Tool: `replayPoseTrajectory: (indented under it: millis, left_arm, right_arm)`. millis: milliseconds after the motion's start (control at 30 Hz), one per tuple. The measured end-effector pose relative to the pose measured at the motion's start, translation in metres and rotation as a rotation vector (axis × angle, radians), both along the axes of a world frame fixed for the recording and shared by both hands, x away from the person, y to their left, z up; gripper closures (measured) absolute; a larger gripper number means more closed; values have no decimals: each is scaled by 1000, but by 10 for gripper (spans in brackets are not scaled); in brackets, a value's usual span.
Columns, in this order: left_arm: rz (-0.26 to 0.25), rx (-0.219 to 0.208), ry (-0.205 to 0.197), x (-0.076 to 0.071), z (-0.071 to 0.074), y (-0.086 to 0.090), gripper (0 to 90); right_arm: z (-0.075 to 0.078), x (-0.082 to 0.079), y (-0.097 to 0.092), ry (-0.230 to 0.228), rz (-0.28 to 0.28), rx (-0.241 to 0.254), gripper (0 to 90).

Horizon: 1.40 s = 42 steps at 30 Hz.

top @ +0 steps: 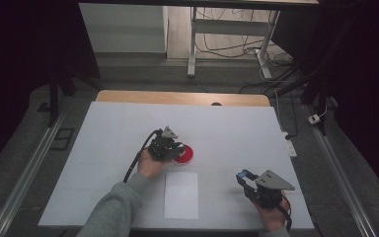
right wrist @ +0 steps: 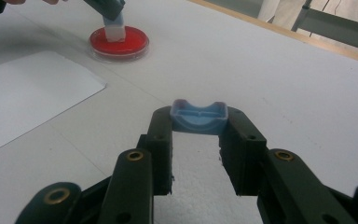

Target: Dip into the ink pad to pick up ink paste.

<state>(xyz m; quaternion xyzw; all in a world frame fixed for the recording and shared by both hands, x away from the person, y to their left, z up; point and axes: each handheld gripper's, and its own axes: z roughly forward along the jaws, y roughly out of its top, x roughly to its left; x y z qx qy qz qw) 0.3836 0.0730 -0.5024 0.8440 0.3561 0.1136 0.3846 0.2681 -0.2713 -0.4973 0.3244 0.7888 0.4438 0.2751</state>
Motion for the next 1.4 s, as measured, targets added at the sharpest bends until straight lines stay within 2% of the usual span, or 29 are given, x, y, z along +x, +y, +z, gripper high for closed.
replayPoseTrajectory:
  millis: [133,867,1067,1200,1400]
  left_arm:
    - [0,17,-7,-1,0,-2,763]
    - [2,20,-10,-2,1,-2,762]
    - [8,6,-21,-3,6,2,761]
    - [23,-28,-34,-3,15,9,761]
    - [28,-22,-43,-4,21,14,761]
  right_arm:
    - [0,0,0,-1,1,-2,650]
    - [0,0,1,-2,1,-2,650]
    - [0,0,1,-3,2,-1,650]
    - [0,0,0,-2,1,0,650]
    - [0,0,1,-2,3,-2,650]
